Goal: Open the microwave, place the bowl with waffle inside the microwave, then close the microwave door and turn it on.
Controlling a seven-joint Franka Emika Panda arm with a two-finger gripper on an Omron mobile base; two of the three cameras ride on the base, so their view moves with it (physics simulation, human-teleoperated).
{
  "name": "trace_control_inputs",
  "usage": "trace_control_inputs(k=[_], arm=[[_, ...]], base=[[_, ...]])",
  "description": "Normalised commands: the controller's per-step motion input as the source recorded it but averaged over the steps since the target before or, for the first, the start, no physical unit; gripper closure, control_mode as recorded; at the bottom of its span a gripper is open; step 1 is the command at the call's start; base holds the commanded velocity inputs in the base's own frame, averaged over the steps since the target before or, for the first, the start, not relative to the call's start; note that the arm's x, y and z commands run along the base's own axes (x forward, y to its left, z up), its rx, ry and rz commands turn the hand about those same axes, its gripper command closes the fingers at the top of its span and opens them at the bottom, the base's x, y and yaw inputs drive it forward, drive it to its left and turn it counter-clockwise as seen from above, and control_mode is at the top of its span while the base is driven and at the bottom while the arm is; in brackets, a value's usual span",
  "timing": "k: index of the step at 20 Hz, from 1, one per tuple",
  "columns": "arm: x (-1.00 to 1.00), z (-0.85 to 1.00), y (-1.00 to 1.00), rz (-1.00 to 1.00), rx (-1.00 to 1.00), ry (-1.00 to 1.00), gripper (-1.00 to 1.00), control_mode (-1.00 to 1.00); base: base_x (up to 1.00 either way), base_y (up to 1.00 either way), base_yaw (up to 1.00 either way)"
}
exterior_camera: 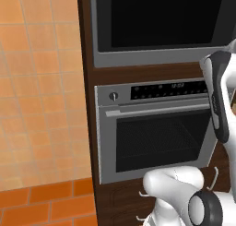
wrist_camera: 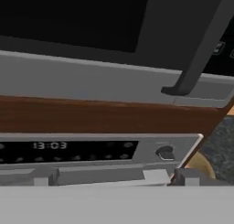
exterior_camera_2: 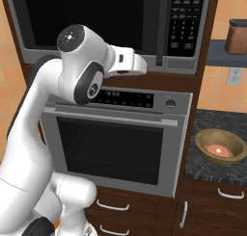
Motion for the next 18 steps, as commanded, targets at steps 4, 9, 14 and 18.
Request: trace_control_inputs(k=[4, 9, 14, 18], arm=[[0.02, 0.17, -0.35, -0.11, 0.09, 0.0, -1.0, -1.0], [0.0, 0.18, -0.26, -0.07, 0.09, 0.0, -1.0, -1.0], [0.04, 0.43, -0.2, -0.03, 0.1, -0.08, -1.0, -1.0], [0.03, 0.73, -0.06, 0.04, 0.01, -0.19, -1.0, -1.0]], base=[[0.0, 0.0, 0.0], [0.0, 0.0, 0.0], [0.0, 0.0, 0.0], [0.0, 0.0, 0.0]])
